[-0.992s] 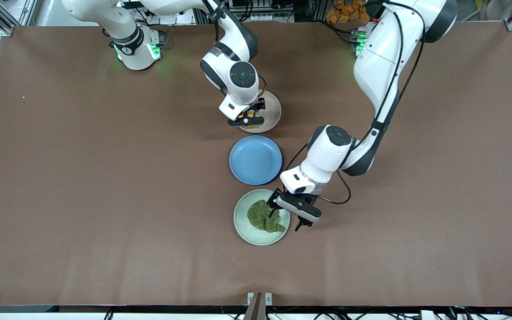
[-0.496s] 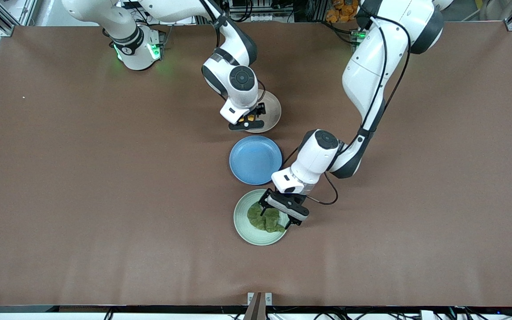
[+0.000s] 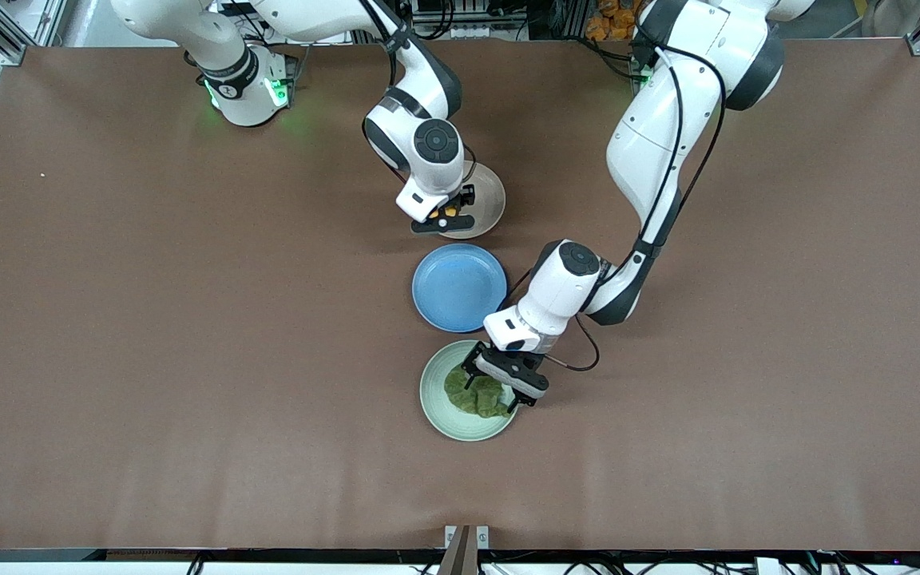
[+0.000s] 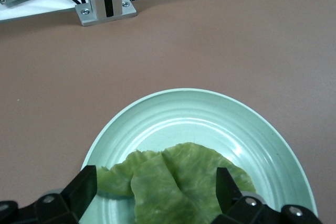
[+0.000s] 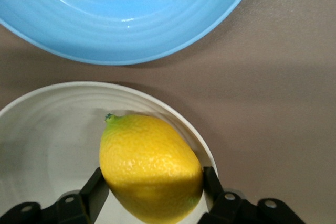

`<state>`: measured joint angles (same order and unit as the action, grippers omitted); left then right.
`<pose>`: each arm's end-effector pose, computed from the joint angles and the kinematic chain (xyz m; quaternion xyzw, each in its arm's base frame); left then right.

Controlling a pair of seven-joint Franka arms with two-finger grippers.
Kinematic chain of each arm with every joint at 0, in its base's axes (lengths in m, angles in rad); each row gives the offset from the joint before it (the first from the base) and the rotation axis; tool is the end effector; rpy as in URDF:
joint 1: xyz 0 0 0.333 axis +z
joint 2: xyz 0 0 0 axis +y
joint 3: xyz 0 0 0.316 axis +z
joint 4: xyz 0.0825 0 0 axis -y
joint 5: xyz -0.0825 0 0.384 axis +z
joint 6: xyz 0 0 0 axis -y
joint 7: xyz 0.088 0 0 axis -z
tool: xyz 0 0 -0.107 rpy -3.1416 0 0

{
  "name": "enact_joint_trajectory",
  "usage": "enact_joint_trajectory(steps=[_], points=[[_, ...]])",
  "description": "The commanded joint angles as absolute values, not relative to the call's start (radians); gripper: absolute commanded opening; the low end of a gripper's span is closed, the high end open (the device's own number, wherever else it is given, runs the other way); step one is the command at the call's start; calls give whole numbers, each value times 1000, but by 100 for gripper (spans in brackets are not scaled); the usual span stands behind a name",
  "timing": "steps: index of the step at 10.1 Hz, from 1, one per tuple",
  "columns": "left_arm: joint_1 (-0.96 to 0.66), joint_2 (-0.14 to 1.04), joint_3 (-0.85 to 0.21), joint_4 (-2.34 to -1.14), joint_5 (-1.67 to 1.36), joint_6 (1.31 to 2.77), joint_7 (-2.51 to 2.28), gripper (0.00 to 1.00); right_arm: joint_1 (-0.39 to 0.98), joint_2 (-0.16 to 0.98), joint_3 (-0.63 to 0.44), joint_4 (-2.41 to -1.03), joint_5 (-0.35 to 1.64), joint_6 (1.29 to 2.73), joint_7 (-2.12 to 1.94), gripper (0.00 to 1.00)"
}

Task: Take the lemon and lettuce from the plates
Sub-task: 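Close the right gripper on the lemon while the left gripper grasps lettuce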

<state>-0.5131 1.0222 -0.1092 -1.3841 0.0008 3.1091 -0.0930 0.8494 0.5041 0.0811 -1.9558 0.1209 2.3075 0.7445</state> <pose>0.6387 -0.4271 0.1759 0.9146 -0.2063 0.3121 0.1535 0.3585 0.4835 0.2057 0.9942 0.0452 -0.0964 0.0152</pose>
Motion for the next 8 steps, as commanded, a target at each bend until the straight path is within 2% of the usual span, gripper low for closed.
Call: enact_joint_trajectory(steps=[1, 3, 4, 6, 8], points=[[-544, 1046, -92, -1356, -15, 3122, -104, 100, 864, 508, 75, -1963, 110, 2324, 816, 42], [-548, 1058, -87, -1356, -15, 3122, -106, 100, 864, 497, 75, -1960, 109, 2310, 819, 13], [-548, 1058, -87, -1356, -15, 3120, -104, 97, 864, 494, 77, -1950, 109, 2290, 815, 3], [-548, 1068, -86, -1356, -14, 3120, -101, 86, 841, 444, 74, -1905, 115, 2185, 810, 0], [-548, 1074, -74, -1359, -12, 3120, -97, 66, 789, 390, 74, -1896, 117, 2128, 776, 0]])
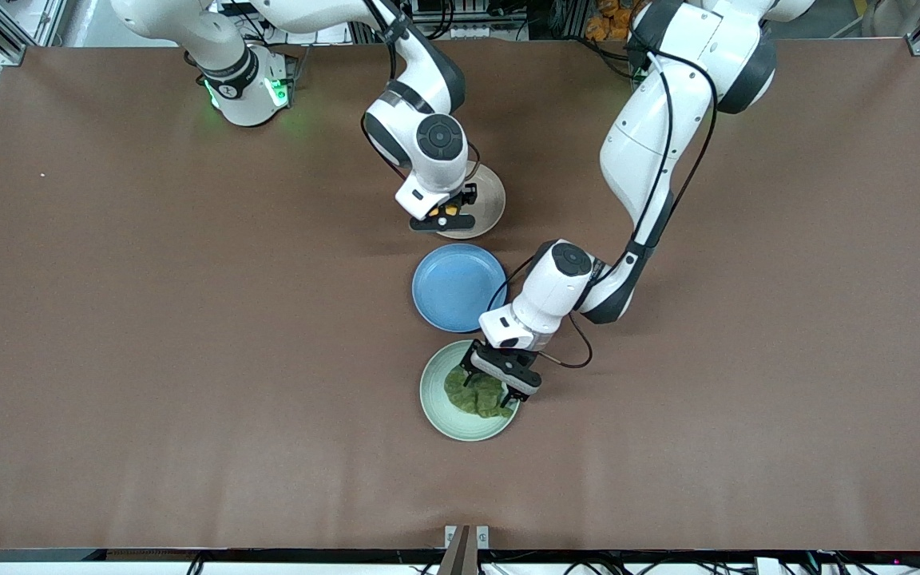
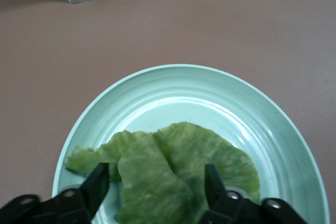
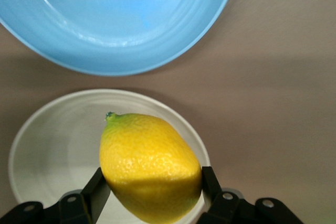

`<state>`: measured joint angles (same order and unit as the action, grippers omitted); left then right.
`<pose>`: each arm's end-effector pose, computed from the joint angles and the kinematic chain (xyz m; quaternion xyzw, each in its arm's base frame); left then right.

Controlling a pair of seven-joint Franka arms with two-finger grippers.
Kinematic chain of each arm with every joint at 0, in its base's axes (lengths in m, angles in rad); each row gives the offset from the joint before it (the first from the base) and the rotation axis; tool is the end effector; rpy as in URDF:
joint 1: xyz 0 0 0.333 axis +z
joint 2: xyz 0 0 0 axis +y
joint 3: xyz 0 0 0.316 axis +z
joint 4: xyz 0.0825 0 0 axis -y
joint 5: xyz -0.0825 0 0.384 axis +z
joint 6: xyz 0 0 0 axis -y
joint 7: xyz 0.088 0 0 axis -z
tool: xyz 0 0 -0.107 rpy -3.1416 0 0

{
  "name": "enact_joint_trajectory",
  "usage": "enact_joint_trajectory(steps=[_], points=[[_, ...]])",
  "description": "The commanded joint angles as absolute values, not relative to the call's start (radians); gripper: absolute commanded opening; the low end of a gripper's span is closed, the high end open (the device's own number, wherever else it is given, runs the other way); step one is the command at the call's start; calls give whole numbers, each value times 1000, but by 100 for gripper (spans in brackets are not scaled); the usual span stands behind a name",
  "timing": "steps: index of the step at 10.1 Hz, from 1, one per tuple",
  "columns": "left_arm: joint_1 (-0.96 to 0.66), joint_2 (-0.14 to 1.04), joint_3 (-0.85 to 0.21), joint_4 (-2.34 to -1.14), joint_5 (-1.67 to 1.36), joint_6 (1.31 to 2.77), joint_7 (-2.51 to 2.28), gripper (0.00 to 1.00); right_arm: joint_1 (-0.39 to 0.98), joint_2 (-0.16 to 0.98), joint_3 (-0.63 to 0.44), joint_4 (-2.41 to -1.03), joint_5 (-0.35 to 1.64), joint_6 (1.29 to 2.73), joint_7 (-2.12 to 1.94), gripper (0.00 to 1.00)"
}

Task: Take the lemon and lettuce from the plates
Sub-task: 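Close the right gripper on the lemon while the left gripper grasps lettuce, then carry the lemon off the cream plate with the right gripper onto the table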

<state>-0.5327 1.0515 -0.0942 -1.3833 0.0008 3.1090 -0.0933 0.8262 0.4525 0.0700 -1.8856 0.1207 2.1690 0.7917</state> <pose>0.6305 -0.4304 0.1532 0.9181 -0.2141 0.3001 0.1457 0.3820 0.4821 0.2546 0.9944 0.0117 -0.1025 0.0215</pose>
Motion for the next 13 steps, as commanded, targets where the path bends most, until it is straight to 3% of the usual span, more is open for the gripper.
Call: enact_joint_trajectory(steps=[1, 3, 5, 8, 10, 13], points=[[-551, 1077, -72, -1359, -8, 3120, -97, 54, 740, 373, 72, -1894, 117, 2106, 744, 0], [-554, 1077, -72, -1362, -5, 3120, -97, 33, 611, 368, 71, -1882, 115, 2105, 610, 0], [-555, 1075, -72, -1364, -5, 3120, -98, 19, 484, 371, 66, -1885, 95, 2103, 505, 0], [-552, 1071, -66, -1365, -2, 3120, -94, 11, 278, 388, 64, -1888, 56, 2091, 356, 0], [-554, 1063, -55, -1370, 6, 3119, -92, 0, 139, 405, 67, -1894, 34, 2099, 194, 0], [-554, 1048, -44, -1381, 21, 3097, -97, 0, 46, 452, 66, -1899, 28, 2126, 82, 0]])
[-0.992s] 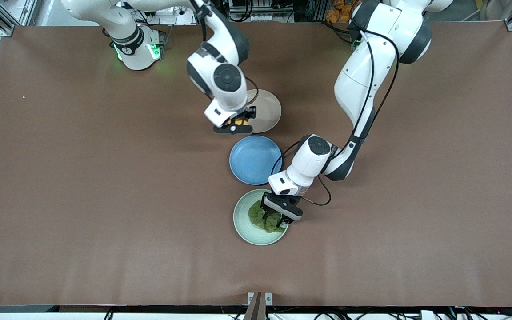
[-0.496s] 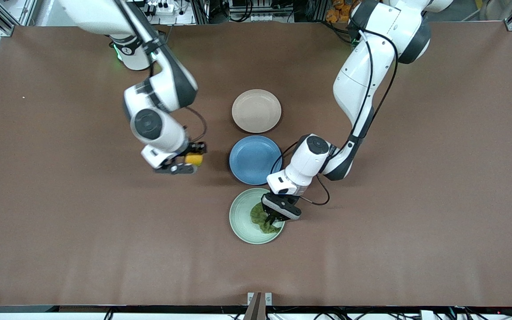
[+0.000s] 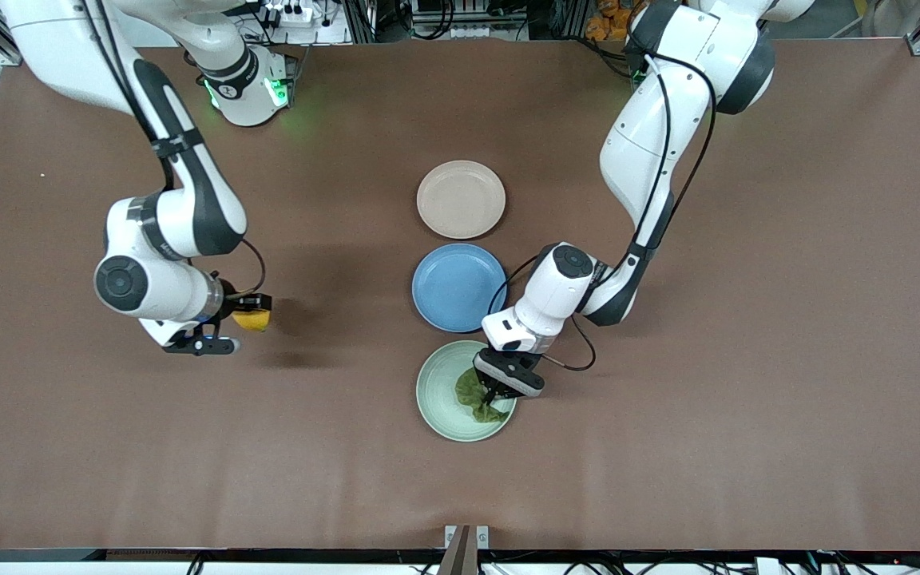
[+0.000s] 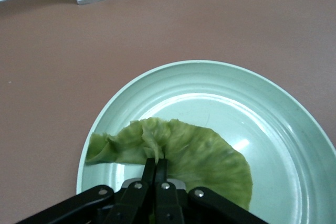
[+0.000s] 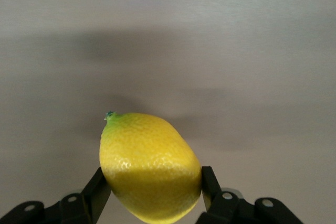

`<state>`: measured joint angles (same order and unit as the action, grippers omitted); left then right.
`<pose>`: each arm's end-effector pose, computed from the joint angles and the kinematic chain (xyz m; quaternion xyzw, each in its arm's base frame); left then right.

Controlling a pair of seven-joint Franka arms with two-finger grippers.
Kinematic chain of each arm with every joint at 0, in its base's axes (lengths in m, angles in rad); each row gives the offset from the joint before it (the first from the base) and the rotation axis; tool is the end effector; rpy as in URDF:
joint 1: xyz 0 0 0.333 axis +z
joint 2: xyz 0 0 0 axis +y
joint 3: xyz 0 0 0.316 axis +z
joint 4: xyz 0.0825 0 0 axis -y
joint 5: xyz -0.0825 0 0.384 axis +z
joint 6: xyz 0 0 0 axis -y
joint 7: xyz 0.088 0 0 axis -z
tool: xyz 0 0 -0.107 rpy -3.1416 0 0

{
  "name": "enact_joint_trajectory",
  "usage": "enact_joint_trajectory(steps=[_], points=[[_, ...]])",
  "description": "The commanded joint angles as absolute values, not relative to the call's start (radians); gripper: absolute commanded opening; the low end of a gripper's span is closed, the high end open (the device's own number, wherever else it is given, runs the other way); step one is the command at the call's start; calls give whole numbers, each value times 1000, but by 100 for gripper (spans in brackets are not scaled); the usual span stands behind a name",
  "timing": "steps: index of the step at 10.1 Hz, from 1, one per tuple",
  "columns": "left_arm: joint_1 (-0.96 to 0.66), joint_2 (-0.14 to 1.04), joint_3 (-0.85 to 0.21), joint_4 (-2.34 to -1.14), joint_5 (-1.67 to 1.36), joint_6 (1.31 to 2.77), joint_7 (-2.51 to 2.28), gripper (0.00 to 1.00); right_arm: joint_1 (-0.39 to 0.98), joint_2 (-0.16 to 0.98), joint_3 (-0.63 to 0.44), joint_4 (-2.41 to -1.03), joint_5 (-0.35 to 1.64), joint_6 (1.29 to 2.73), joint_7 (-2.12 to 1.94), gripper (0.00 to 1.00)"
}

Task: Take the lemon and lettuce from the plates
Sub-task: 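Carry the lemon off the cream plate with the right gripper onto the table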

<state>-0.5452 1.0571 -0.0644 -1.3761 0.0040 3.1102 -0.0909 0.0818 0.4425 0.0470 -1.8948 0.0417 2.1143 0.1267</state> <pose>0.6346 -0.4255 0.1512 0.9169 -0.2196 0.3056 0.1332 0.6008 0.0786 0.2528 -0.9934 0.0128 0.1136 0.0124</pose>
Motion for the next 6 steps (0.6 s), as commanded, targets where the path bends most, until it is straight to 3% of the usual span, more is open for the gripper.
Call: enact_joint_trajectory(steps=[1, 5, 6], points=[[-558, 1031, -44, -1379, 14, 3056, -104, 0, 28, 463, 67, -1911, 28, 2128, 55, 0], [-592, 902, -44, -1376, 8, 2797, -245, 0, 55, 482, 77, -1913, 38, 2118, 51, 0], [-585, 870, -44, -1376, 9, 2746, -247, 0, 52, 485, 77, -1911, 40, 2114, 51, 31]])
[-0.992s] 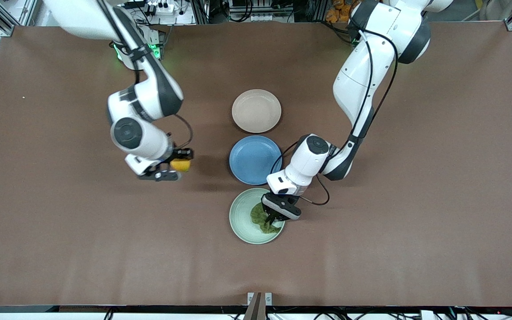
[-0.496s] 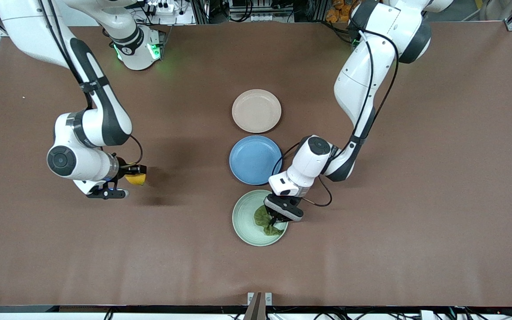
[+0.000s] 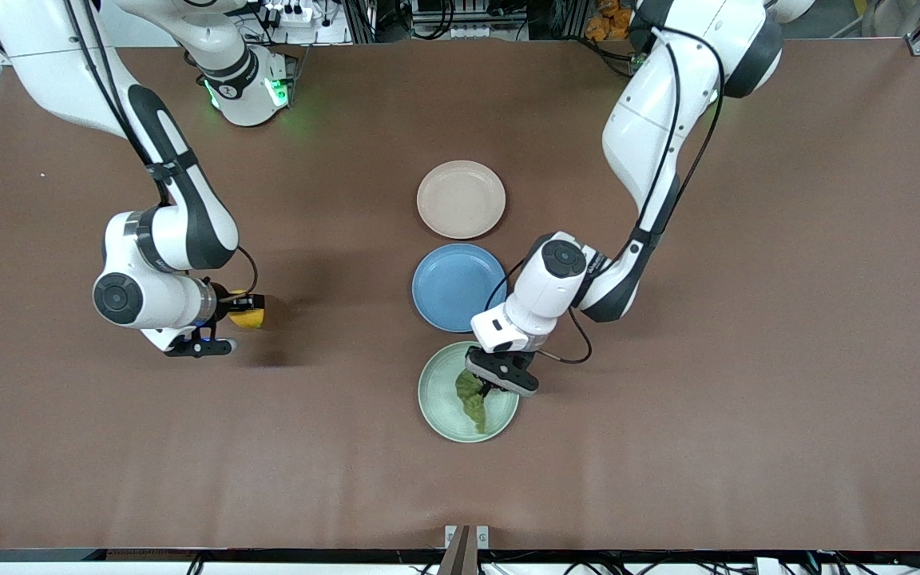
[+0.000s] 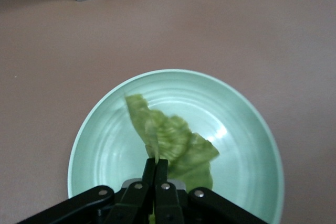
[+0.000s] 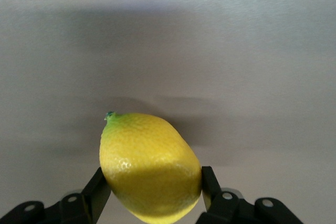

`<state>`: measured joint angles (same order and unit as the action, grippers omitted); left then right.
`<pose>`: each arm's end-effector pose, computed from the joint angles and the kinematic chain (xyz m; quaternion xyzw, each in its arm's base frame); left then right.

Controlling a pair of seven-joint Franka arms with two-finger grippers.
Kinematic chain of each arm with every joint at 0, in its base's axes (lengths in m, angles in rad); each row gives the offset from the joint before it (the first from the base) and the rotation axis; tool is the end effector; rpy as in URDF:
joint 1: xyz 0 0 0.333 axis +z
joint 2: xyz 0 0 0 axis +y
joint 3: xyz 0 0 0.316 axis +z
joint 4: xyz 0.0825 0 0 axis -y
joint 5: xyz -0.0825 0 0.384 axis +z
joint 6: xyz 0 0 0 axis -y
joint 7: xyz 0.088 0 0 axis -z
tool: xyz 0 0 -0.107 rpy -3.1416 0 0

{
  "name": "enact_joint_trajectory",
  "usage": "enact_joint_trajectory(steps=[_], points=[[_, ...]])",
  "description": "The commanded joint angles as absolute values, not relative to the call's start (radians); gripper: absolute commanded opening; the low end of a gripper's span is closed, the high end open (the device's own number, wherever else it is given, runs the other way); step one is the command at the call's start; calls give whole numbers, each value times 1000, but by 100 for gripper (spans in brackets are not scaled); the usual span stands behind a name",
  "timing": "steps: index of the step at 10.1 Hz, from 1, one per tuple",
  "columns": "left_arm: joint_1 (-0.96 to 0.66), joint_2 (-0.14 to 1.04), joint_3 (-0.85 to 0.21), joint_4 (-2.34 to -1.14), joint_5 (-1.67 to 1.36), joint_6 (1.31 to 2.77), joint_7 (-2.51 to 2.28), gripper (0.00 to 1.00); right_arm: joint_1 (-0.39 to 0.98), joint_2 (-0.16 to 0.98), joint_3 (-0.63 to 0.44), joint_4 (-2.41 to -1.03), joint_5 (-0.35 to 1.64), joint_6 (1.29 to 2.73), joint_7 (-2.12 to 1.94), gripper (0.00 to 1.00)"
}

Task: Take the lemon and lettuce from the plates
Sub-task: 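Carry the lemon off the cream plate with the right gripper onto the table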

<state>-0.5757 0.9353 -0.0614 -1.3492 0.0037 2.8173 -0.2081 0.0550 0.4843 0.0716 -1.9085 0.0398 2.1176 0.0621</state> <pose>0.6332 -0.4518 0.2185 0.9457 -0.1886 0.2327 0.1260 0.5929 0.0760 0.2230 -0.9899 -0.0176 0.1391 0.0195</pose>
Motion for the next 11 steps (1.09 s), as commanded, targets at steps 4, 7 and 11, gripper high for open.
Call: enact_joint_trajectory(steps=[4, 7, 11], points=[[-450, 706, -49, -1376, 17, 2493, -233, 0, 20, 468, 75, -1875, 40, 2076, 51, 100], [-336, 650, -49, -1381, 21, 2294, -189, 0, 6, 457, 68, -1558, 22, 1747, 55, 100], [-166, 637, -52, -1500, 17, 2191, -38, 0, -43, 319, 71, -1466, -12, 1663, 40, 100]])
